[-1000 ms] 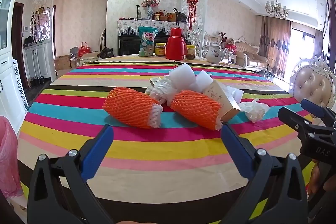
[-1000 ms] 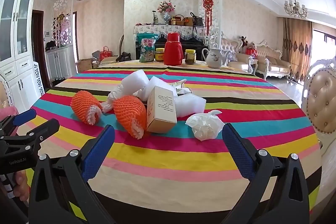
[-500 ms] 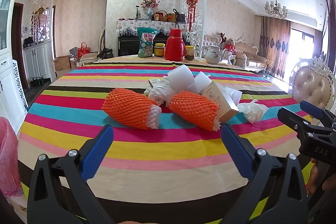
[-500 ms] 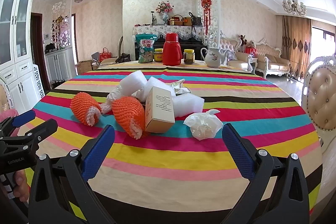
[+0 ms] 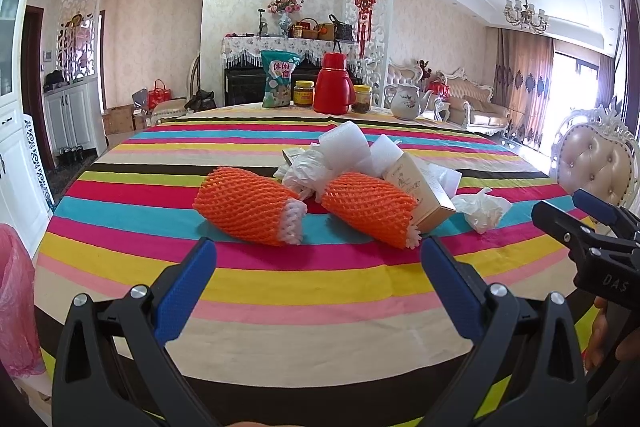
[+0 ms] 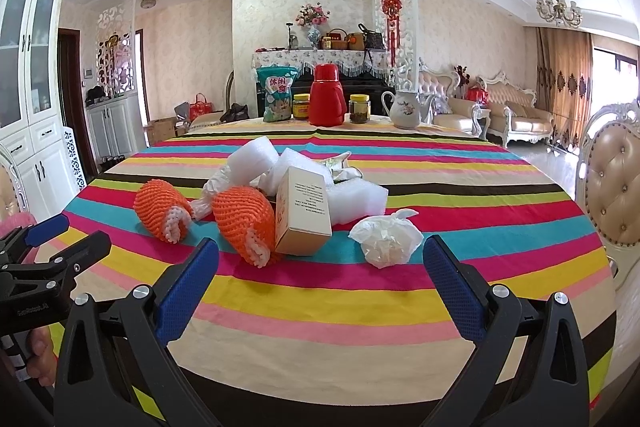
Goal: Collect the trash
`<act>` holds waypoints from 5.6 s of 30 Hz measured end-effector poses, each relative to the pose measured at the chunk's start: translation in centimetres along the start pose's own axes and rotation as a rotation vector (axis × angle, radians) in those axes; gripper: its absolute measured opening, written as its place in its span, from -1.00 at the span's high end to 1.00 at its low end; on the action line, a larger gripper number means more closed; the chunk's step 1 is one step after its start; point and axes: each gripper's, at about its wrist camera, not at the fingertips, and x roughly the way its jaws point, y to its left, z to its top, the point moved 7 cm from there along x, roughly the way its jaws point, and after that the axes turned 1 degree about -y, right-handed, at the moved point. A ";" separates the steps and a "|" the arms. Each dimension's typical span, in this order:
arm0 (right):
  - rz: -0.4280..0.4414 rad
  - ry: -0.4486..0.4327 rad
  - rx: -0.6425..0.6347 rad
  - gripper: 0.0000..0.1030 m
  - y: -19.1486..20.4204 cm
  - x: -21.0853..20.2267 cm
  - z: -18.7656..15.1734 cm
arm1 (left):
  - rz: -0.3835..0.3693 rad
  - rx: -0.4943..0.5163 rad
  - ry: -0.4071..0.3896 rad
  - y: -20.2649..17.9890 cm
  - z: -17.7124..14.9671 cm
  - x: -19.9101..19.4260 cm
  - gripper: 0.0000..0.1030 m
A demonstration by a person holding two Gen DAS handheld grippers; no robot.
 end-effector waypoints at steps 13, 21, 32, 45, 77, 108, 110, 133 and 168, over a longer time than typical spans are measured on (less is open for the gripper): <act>0.001 -0.001 0.003 -0.86 -0.1 0.2 0.1 | 0.002 0.001 0.006 0.2 -0.1 0.4 -0.92; 0.005 0.003 0.007 -0.86 0.0 0.3 0.1 | 0.004 -0.001 0.014 0.4 -0.1 0.8 -0.92; 0.005 0.022 0.008 -0.86 0.2 1.5 0.2 | 0.004 0.000 0.043 0.8 -0.2 1.8 -0.92; 0.005 0.048 0.022 -0.86 -0.2 3.8 0.4 | -0.003 -0.015 0.077 1.5 0.0 4.2 -0.92; -0.046 0.164 0.079 -0.86 -3.0 8.3 0.7 | 0.042 -0.167 0.217 8.3 -0.5 10.1 -0.91; 0.272 0.334 0.130 0.01 0.2 18.1 -0.6 | 0.122 -0.432 0.368 7.5 -0.3 18.1 0.39; 0.266 0.307 0.123 0.01 0.2 17.6 -0.2 | 0.109 -0.436 0.334 7.7 -0.4 16.8 0.43; 0.420 0.126 -0.171 0.01 14.6 8.2 3.7 | 0.285 -0.186 0.072 16.2 0.1 -1.5 0.44; 1.055 0.216 -0.537 0.00 55.7 3.3 -3.1 | 0.729 -0.338 0.160 45.3 -10.3 -17.4 0.38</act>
